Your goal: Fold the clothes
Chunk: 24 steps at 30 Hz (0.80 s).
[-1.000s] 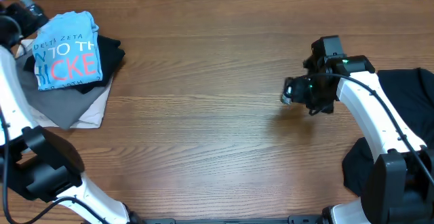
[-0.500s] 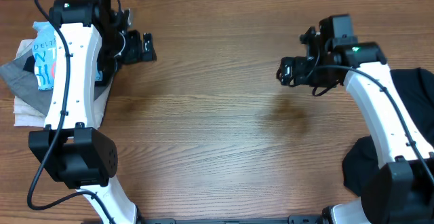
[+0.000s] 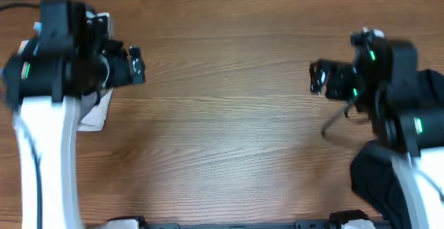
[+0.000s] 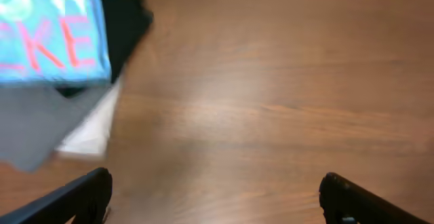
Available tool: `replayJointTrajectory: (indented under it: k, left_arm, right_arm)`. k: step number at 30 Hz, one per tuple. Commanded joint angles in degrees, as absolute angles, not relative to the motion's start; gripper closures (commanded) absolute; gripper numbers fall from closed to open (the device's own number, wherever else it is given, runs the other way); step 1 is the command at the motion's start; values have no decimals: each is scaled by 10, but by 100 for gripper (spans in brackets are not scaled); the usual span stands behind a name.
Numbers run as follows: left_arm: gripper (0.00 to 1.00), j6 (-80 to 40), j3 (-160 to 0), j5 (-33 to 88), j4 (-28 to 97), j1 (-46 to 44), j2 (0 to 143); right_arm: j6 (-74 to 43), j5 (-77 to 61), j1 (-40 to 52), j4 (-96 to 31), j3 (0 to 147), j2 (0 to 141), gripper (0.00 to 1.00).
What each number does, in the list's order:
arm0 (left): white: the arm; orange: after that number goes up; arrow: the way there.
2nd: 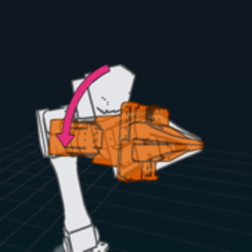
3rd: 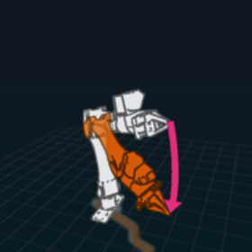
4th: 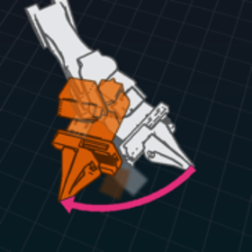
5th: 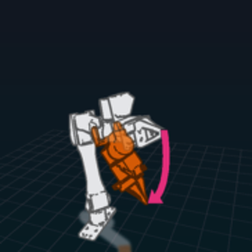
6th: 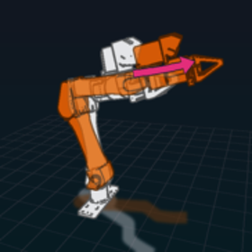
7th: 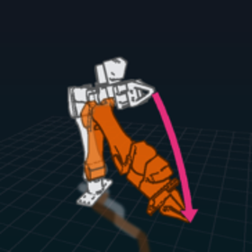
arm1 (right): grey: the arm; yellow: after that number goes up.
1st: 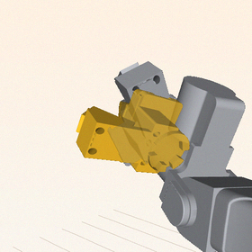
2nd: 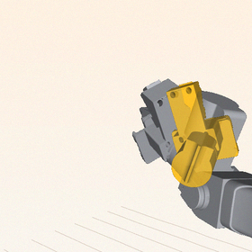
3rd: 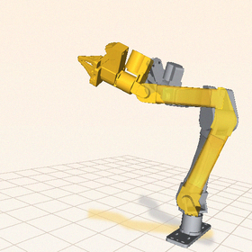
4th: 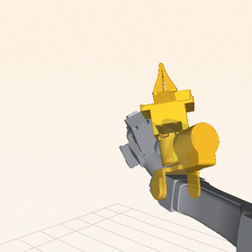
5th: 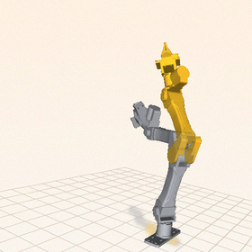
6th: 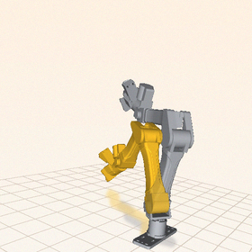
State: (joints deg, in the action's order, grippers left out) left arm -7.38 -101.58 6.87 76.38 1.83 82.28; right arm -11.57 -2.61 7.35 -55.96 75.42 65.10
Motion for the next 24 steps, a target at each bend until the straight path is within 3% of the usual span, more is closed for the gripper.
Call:
replayJointTrajectory:
  k: [1,10,17,24]
  left_arm:
    - [0,-79,-889,41,696,11,663]
    - [0,-79,-650,40,585,11,366]
    - [0,-79,-642,40,704,11,320]
    - [0,-79,-642,41,790,11,322]
  right_arm:
    - [-128,12,88,-515,646,510,0]
    - [-136,28,88,-540,516,306,0]
    - [-136,28,88,-636,516,306,0]
    - [-136,28,88,-653,516,306,0]
